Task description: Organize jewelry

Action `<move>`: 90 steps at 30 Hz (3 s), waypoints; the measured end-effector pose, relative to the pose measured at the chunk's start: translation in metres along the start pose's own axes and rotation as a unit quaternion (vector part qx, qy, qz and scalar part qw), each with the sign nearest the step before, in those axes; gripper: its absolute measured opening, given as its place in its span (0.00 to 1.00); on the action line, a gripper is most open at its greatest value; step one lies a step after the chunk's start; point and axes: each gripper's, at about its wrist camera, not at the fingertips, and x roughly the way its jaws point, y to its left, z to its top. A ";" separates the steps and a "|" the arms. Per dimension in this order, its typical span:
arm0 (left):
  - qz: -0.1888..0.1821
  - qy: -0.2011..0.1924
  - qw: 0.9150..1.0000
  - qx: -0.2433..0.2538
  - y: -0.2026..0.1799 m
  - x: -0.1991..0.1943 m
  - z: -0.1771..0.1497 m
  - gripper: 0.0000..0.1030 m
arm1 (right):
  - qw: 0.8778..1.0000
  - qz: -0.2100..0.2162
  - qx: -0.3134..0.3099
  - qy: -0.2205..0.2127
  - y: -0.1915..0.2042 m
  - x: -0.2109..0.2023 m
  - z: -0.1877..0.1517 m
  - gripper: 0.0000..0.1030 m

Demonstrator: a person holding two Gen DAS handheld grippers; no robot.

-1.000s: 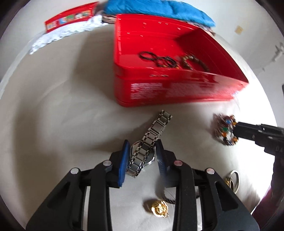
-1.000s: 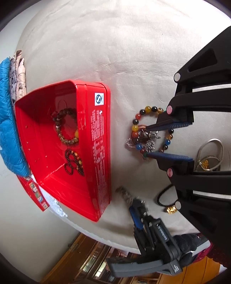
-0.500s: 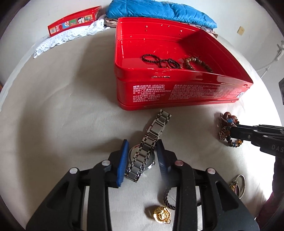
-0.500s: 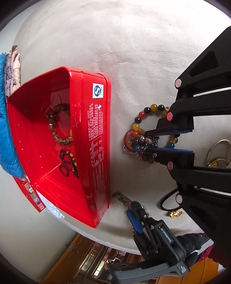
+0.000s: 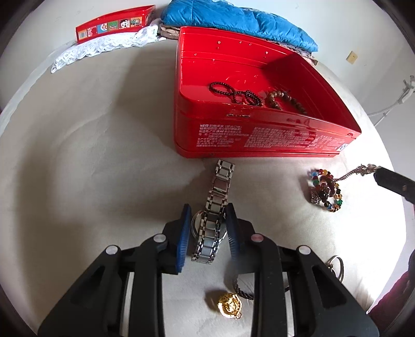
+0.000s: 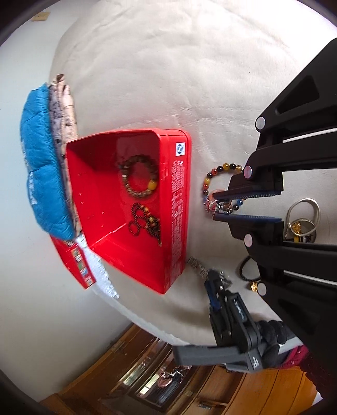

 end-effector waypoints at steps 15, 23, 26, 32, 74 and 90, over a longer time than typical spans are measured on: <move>-0.022 -0.024 0.999 -0.006 0.001 -0.023 -0.009 0.24 | 0.999 0.015 0.016 -0.045 -0.011 -0.031 0.001 0.10; -0.027 -0.026 0.999 -0.001 -0.002 -0.024 -0.010 0.18 | 0.997 -0.013 0.036 -0.062 -0.030 -0.042 -0.003 0.10; -0.027 -0.023 0.999 0.001 -0.002 -0.022 -0.009 0.18 | 0.997 -0.036 0.050 -0.040 -0.043 -0.032 -0.004 0.15; -0.024 -0.010 1.000 0.003 -0.002 -0.013 -0.007 0.19 | 0.997 -0.050 0.061 -0.025 -0.054 -0.018 -0.008 0.26; 0.062 -0.003 0.998 0.002 0.001 -0.006 -0.011 0.63 | 0.988 -0.080 -0.101 0.090 0.029 0.088 -0.014 0.10; 0.006 -0.007 1.000 0.016 -0.006 -0.002 -0.011 0.20 | 0.993 0.107 -0.044 0.000 0.020 0.010 0.007 0.07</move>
